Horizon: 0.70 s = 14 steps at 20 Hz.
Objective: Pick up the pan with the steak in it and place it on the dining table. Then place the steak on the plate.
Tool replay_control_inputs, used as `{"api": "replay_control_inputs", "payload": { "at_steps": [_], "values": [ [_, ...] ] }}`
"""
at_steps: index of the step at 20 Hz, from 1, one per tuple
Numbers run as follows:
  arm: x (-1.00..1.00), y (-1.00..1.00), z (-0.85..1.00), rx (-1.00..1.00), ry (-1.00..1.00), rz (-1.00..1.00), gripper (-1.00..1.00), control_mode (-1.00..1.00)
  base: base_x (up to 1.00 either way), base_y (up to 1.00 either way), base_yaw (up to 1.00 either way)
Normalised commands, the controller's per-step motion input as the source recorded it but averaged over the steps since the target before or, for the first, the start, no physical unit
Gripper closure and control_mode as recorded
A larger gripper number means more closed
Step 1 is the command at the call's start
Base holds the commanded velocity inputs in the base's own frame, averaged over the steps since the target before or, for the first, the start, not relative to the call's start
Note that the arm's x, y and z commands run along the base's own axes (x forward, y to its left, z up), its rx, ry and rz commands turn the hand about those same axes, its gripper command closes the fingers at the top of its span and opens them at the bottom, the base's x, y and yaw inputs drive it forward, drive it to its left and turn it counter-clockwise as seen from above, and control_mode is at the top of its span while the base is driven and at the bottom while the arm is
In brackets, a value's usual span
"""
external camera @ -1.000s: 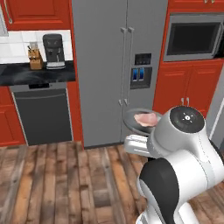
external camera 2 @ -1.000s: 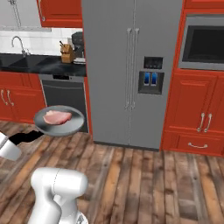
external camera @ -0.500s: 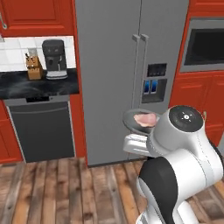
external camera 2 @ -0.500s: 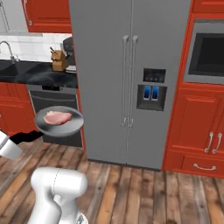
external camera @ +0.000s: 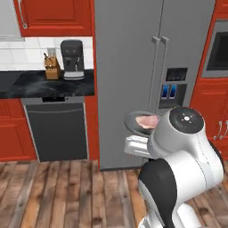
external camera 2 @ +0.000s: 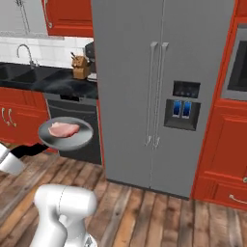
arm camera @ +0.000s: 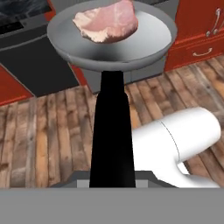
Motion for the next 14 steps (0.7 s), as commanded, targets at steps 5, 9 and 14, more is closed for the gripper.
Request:
{"api": "replay_control_inputs", "payload": {
  "at_steps": [5, 9, 14],
  "values": [
    [0.00, 0.00, 0.00, 0.00, 0.00, 0.00, 1.00, 1.00, -0.01, 0.00, 0.50],
    [0.00, 0.00, 0.00, 0.00, 0.00, 0.00, 1.00, 1.00, -0.03, 0.00, 0.50],
    [0.00, 0.00, 0.00, 0.00, 0.00, 0.00, 1.00, 1.00, -0.03, 0.00, 0.50]
  ]
}}
